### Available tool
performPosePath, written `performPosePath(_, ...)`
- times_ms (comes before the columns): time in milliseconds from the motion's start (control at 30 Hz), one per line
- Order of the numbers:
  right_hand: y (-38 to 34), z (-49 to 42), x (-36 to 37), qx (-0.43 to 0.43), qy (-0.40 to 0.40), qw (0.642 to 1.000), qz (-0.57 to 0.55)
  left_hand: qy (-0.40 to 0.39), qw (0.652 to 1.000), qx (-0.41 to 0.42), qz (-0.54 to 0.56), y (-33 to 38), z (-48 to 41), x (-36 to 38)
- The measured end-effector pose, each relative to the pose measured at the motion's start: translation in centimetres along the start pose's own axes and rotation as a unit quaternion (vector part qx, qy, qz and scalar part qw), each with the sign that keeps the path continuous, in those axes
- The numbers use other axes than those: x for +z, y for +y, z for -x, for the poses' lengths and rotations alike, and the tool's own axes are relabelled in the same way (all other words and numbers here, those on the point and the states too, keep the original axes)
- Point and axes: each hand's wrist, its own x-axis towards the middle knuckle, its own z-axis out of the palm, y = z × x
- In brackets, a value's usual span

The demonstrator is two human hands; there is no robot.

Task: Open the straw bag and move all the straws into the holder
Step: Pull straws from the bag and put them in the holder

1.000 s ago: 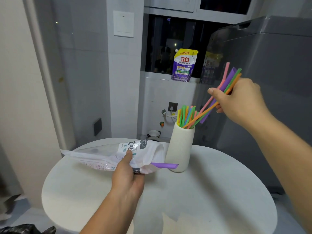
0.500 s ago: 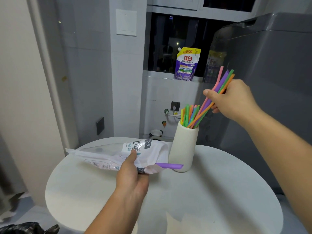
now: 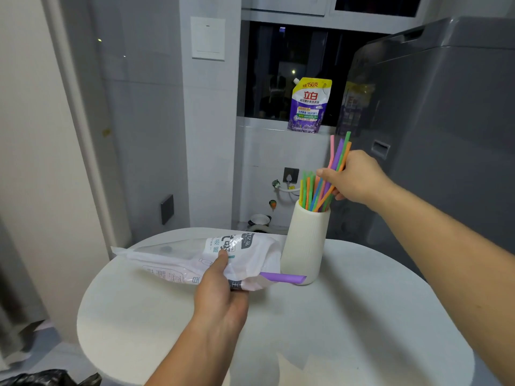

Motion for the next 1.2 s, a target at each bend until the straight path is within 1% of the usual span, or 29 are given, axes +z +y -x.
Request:
performPosePath(100,0.1,0.1,0.3,-0.01,0.014,1.0,-0.02,0.0,1.0,0.003,0.003,0.0,0.0,0.0)
performPosePath(200,0.3,0.4,0.6,-0.032,0.054,0.997,-0.044,0.005,1.0,0.002,0.002,0.1,0.0,-0.1)
performPosePath(300,0.6,0.4,0.9,-0.067,0.115,0.991,-0.026,0.011,1.0,-0.001,-0.001,0.1,0.2,0.0)
performPosePath(367,0.7,0.4,1.2,-0.109,0.129,0.986,0.004,0.013,1.0,-0.001,0.0,0.1,0.2,0.0)
performPosePath(467,0.8,0.7,1.7,-0.15,0.103,0.983,0.035,0.015,1.0,-0.002,-0.002,0.2,0.2,0.0)
performPosePath(533,1.3,0.7,1.9,-0.144,0.088,0.984,0.06,0.019,1.0,-0.003,-0.006,0.1,0.1,0.0)
performPosePath(633,1.8,0.7,2.0,-0.105,0.059,0.979,0.164,0.017,1.0,-0.001,-0.007,0.1,0.1,0.0)
performPosePath(700,1.6,0.8,1.9,-0.093,0.05,0.983,0.152,0.013,1.0,0.003,-0.006,0.1,0.1,-0.1)
performPosePath(767,1.2,1.0,1.7,-0.117,0.059,0.985,0.11,0.011,1.0,0.006,-0.007,0.0,0.1,-0.1)
performPosePath(800,0.9,1.0,1.6,-0.136,0.057,0.983,0.108,0.009,1.0,0.007,-0.007,0.0,0.1,-0.1)
performPosePath(867,0.7,1.1,1.7,-0.161,0.032,0.974,0.155,0.005,1.0,0.007,-0.008,-0.1,0.3,0.0)
performPosePath(933,0.9,1.2,2.0,-0.151,0.008,0.972,0.177,0.001,1.0,0.003,-0.01,-0.1,0.5,0.1)
performPosePath(1000,1.2,1.4,2.1,-0.129,0.03,0.986,0.098,-0.001,1.0,0.001,-0.009,0.0,0.6,0.2)
performPosePath(1033,1.2,1.5,2.0,-0.128,0.055,0.989,0.053,0.0,1.0,0.0,-0.005,0.1,0.7,0.2)
performPosePath(1067,1.2,1.6,1.9,-0.135,0.074,0.987,0.036,0.0,1.0,0.0,-0.002,0.2,0.7,0.3)
performPosePath(1100,1.1,1.7,1.9,-0.145,0.078,0.985,0.047,-0.001,1.0,0.0,-0.001,0.3,0.7,0.3)
performPosePath(1200,1.3,1.7,2.3,-0.174,0.055,0.97,0.158,-0.006,1.0,0.001,-0.005,0.3,0.8,0.3)
